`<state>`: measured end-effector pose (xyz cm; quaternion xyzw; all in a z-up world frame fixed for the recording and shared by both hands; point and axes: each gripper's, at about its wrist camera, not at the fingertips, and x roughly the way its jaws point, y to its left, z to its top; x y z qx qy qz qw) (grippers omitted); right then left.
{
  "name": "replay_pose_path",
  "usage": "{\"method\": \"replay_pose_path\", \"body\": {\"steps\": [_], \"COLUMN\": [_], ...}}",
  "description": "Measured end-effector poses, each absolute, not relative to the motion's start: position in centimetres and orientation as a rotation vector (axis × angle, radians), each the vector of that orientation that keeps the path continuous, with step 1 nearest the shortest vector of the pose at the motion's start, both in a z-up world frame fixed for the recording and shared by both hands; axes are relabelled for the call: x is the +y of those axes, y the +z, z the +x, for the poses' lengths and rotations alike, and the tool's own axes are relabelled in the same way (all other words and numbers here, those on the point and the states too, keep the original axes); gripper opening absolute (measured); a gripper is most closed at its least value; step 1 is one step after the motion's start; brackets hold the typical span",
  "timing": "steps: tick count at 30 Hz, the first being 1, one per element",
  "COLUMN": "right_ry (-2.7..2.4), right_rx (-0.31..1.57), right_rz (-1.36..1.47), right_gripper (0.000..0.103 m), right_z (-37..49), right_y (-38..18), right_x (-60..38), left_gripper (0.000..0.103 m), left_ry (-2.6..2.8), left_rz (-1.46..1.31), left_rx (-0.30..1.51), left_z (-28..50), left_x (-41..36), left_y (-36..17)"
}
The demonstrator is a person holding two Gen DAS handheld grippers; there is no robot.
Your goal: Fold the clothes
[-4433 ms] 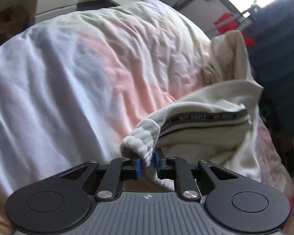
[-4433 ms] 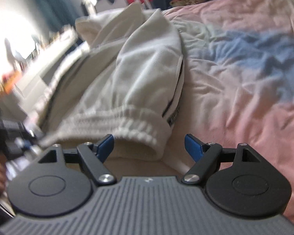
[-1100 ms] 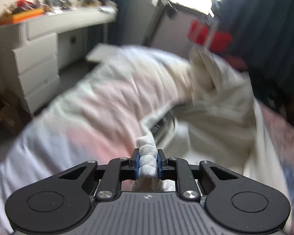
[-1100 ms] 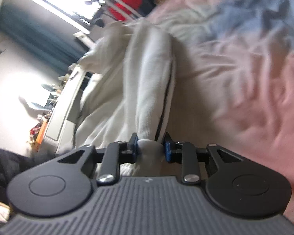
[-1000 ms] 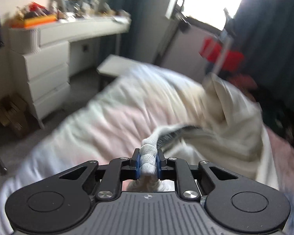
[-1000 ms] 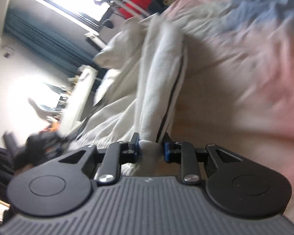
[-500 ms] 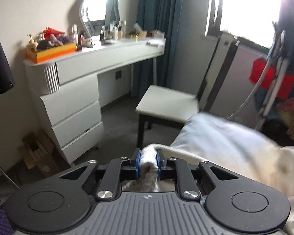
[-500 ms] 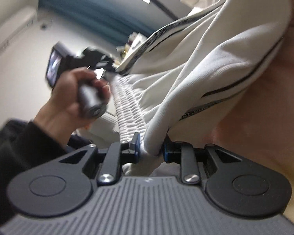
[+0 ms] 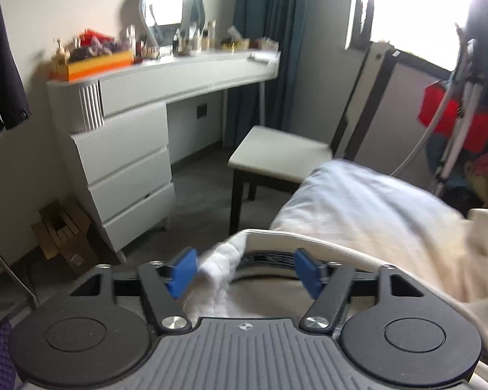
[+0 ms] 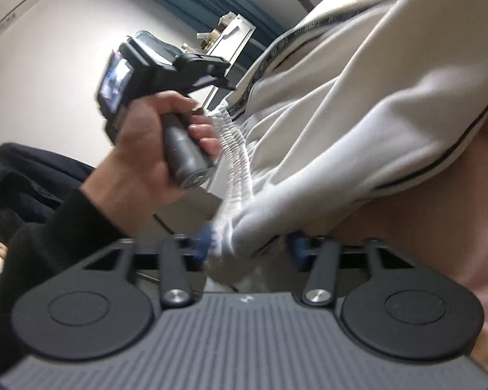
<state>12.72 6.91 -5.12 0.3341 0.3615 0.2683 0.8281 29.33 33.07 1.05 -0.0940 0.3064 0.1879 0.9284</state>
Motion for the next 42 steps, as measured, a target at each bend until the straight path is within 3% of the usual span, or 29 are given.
{"method": "replay_pose_path", "body": {"steps": [1,2,8,17,23,26,30,36,39,41,42], "right_ry": [0.546,0.527,0.408,0.205,0.064,0.028,-0.055,-0.204,-0.240,-0.276,-0.280], "right_rx": [0.745,0.721,0.585,0.450,0.408,0.419,0.378,0.474,0.474,0.488,0.498], "right_rz": [0.689,0.674,0.552,0.323,0.287,0.383,0.479,0.570,0.576,0.555,0.557], "right_gripper": [0.082,0.084,0.083,0.083,0.083,0.083,0.084,0.083,0.083,0.084,0.084], "right_z": [11.8,11.0,6.5,-0.6,-2.3,-2.0,-0.3,5.0,5.7,6.4,6.7], "right_y": [-4.5,-3.9,0.6,3.6,3.3,2.2,-0.7,-5.3,-7.7,-9.3,-9.7], "right_x": [6.3,5.6,0.1,-11.6,-18.2,-21.6,-24.2,-27.4,-28.3,-28.6,-28.6], "left_gripper": [0.078,0.079,0.083,0.083,0.083,0.077,0.076,0.076,0.060,0.012,0.010], "left_ry": [0.365,0.342,0.213,0.022,-0.043,-0.071,-0.056,-0.024,0.026,0.082,0.088], "left_rz": [-0.190,-0.183,-0.178,-0.093,0.053,0.137,0.273,0.474,0.533,0.544,0.513], "left_rx": [0.611,0.595,0.523,0.588,0.591,0.595,0.557,0.538,0.549,0.580,0.602], "left_z": [28.0,26.6,17.8,11.3,13.2,15.9,20.5,28.7,32.3,34.2,34.7], "left_x": [32.0,30.8,22.9,9.0,0.4,-3.1,-7.9,-13.9,-15.7,-16.0,-15.7], "left_y": [1.9,2.7,5.3,2.5,-0.2,-1.6,-3.9,-7.7,-9.3,-9.7,-9.3]}}
